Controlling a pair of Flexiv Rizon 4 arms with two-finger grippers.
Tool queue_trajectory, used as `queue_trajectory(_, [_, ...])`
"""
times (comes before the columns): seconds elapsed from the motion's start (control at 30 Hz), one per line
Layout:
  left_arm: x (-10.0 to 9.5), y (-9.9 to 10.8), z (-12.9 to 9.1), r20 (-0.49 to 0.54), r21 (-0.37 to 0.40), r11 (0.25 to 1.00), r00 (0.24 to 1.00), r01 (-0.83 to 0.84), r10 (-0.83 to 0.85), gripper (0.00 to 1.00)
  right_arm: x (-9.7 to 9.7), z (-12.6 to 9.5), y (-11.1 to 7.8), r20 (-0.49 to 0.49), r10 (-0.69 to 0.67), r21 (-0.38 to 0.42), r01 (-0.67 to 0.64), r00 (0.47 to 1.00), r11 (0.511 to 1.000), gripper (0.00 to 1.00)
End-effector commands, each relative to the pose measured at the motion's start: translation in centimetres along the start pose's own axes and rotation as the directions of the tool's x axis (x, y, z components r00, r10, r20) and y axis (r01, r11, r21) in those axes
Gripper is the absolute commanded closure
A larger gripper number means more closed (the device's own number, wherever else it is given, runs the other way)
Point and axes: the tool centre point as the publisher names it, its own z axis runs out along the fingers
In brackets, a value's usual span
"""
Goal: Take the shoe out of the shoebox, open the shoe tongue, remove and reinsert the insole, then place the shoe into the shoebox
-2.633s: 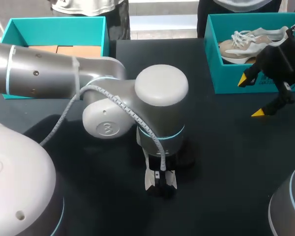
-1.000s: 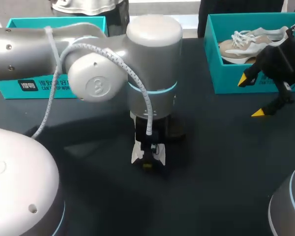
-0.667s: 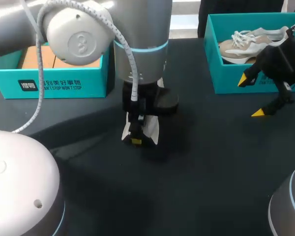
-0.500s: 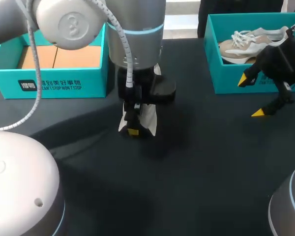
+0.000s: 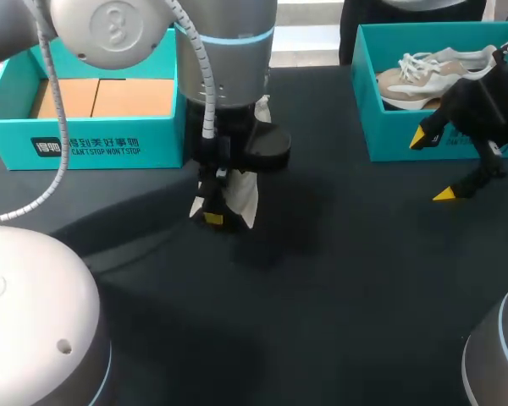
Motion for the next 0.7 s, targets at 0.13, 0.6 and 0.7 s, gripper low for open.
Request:
queue_trajectory(0.13, [-1.1, 5.8, -1.4, 0.003, 0.006, 0.998, 0.998, -0.055, 0.055, 1.00, -0.2, 0.1, 0.0, -0.005, 0.000, 0.002, 0.000, 1.000, 1.000, 0.00])
queue_trajectory(0.6, [-7.7, 21.6, -0.9, 0.024, -0.039, 0.994, 0.994, -0.106, 0.107, 1.00, -0.2, 0.1, 0.0, -0.005, 0.000, 0.002, 0.000, 1.000, 1.000, 0.00])
queue_trajectory(0.7, [-9.3, 25.9, -1.3, 0.022, -0.014, 0.994, 0.994, -0.109, 0.109, 1.00, -0.2, 0.1, 0.0, -0.005, 0.000, 0.002, 0.000, 1.000, 1.000, 0.00])
